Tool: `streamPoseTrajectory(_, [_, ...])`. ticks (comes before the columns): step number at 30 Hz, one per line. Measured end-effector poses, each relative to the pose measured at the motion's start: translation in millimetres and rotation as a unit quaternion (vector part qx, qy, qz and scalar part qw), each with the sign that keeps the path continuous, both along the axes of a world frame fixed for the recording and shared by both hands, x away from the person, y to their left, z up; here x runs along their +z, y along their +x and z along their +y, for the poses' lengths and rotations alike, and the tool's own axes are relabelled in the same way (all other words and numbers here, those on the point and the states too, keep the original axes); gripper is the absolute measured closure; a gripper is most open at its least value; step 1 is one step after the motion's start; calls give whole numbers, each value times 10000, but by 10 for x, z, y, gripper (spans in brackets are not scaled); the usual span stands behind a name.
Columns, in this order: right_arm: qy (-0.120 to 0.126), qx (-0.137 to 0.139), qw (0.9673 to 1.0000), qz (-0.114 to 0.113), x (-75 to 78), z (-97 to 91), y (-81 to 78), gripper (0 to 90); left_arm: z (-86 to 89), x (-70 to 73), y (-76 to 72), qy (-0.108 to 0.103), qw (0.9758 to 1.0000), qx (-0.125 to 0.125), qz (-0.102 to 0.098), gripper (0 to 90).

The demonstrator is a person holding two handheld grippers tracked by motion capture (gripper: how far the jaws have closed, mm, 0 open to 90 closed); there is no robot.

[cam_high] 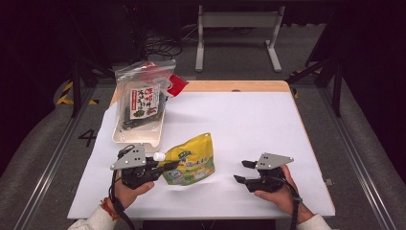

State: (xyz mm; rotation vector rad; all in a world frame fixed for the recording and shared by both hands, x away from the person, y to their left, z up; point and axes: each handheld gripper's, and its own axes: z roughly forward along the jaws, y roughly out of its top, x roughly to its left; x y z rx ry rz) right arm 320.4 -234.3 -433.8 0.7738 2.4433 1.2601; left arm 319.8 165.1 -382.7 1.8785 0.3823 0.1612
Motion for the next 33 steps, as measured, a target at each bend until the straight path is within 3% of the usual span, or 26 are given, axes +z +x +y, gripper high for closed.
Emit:
streamPoseTrajectory(19, [-90, 22, 10000, -24, -14, 17, -12, 395, 113, 92, 5, -36, 9996, 185, -194, 900])
streamPoseTrajectory(33, [-143, 20, 9999, -78, -17, -1, -91, 392, 352, 315, 32, -33, 9969, 504, -610, 900])
